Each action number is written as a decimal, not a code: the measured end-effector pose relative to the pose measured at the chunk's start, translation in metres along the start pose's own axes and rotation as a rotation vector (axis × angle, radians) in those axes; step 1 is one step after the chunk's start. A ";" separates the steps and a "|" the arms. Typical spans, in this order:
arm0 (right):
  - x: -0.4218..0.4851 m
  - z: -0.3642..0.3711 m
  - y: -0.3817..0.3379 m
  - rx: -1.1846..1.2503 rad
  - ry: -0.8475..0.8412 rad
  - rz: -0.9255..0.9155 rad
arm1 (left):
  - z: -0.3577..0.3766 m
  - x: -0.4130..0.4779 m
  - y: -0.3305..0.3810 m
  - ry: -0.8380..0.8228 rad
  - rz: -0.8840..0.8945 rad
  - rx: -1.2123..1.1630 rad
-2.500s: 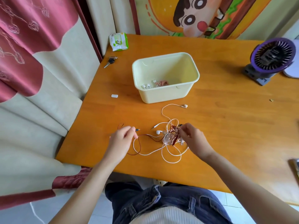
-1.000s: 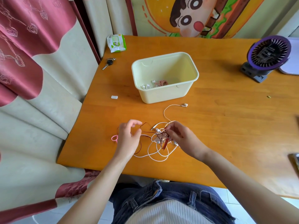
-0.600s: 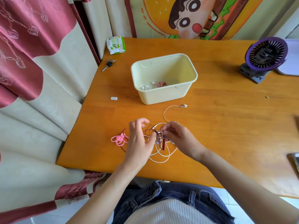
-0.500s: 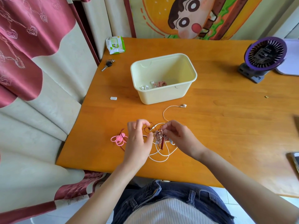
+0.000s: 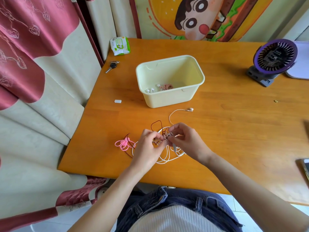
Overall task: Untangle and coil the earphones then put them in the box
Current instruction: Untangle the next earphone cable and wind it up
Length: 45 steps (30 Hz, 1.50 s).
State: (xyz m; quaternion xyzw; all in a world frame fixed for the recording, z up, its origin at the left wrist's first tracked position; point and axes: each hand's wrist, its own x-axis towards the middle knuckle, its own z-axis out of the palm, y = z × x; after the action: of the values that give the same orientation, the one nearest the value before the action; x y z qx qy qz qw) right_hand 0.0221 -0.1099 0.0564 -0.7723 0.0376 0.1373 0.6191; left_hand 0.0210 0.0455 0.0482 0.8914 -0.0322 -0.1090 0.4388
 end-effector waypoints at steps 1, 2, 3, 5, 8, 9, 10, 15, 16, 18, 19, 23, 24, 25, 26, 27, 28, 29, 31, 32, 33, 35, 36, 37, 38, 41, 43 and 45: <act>0.000 0.000 0.001 -0.003 0.013 0.006 | -0.001 0.000 -0.001 -0.014 0.009 0.003; 0.000 -0.001 0.002 -0.007 0.026 0.013 | -0.002 0.000 -0.002 -0.025 0.019 0.001; 0.001 -0.001 0.002 -0.014 0.037 0.016 | -0.003 0.000 -0.003 -0.035 0.031 -0.004; 0.001 -0.002 0.004 -0.045 0.054 0.002 | -0.006 -0.001 -0.005 -0.052 0.056 -0.007; 0.000 -0.003 0.007 -0.117 0.098 -0.014 | -0.010 -0.002 -0.010 -0.077 0.061 -0.009; -0.001 -0.004 0.008 -0.122 0.114 -0.012 | -0.011 -0.002 -0.012 -0.080 0.050 -0.006; -0.001 -0.005 0.008 -0.123 0.128 -0.007 | -0.013 -0.003 -0.014 -0.083 0.039 0.008; 0.001 -0.002 0.014 -0.187 0.184 0.025 | -0.016 -0.005 -0.021 -0.058 0.072 0.162; 0.002 0.000 0.015 -0.186 0.192 0.036 | -0.016 -0.006 -0.021 -0.056 0.080 0.180; 0.004 0.002 0.017 -0.187 0.195 0.048 | -0.016 -0.005 -0.019 -0.058 0.081 0.195; 0.005 0.003 0.018 -0.199 0.190 0.043 | -0.017 -0.005 -0.017 -0.058 0.075 0.186; 0.006 0.002 0.025 -0.324 0.096 -0.025 | -0.021 -0.001 -0.010 -0.041 0.090 0.079; 0.005 0.002 0.026 -0.385 0.078 -0.062 | -0.022 -0.001 -0.009 -0.038 0.097 0.061; 0.003 0.002 0.026 -0.437 0.071 -0.116 | -0.022 -0.002 -0.007 -0.033 0.106 0.047; 0.000 0.002 0.024 -0.460 0.065 -0.183 | -0.023 -0.002 -0.005 -0.026 0.119 0.037; -0.002 0.004 0.021 -0.446 0.052 -0.251 | -0.023 -0.003 -0.003 -0.017 0.134 0.026; -0.004 0.006 0.016 -0.402 0.028 -0.305 | -0.023 -0.003 -0.001 -0.011 0.151 0.011; -0.006 0.009 0.011 -0.339 -0.003 -0.329 | -0.023 -0.003 0.002 -0.008 0.169 -0.010; -0.007 0.014 0.003 -0.207 -0.055 -0.305 | -0.023 -0.002 0.006 -0.018 0.180 -0.062; -0.007 0.016 0.001 -0.170 -0.071 -0.283 | -0.024 -0.002 0.009 -0.026 0.172 -0.089; -0.006 0.016 0.001 -0.175 -0.084 -0.261 | -0.026 -0.002 0.011 -0.024 0.165 -0.110; -0.002 0.014 0.005 -0.280 -0.129 -0.201 | -0.030 0.000 0.014 0.019 0.164 -0.128; -0.001 0.011 0.008 -0.339 -0.156 -0.160 | -0.034 0.001 0.013 0.048 0.161 -0.131; 0.001 0.007 0.012 -0.387 -0.169 -0.121 | -0.038 0.004 0.013 0.076 0.156 -0.138; 0.002 0.002 0.016 -0.425 -0.164 -0.092 | -0.042 0.006 0.011 0.107 0.146 -0.154; 0.006 -0.013 0.024 -0.518 -0.128 -0.034 | -0.054 0.012 0.003 0.193 0.085 -0.202; 0.006 -0.019 0.020 -0.526 -0.070 -0.048 | -0.058 0.012 -0.005 0.217 0.047 -0.174; 0.006 -0.021 0.013 -0.455 0.052 -0.128 | -0.058 0.012 -0.012 0.227 0.024 -0.113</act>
State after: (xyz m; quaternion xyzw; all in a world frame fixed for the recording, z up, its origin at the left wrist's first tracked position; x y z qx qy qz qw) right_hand 0.0287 -0.1326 0.0472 -0.8960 -0.0273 0.0828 0.4354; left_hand 0.0450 0.0963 0.0710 0.8714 0.0135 -0.0037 0.4904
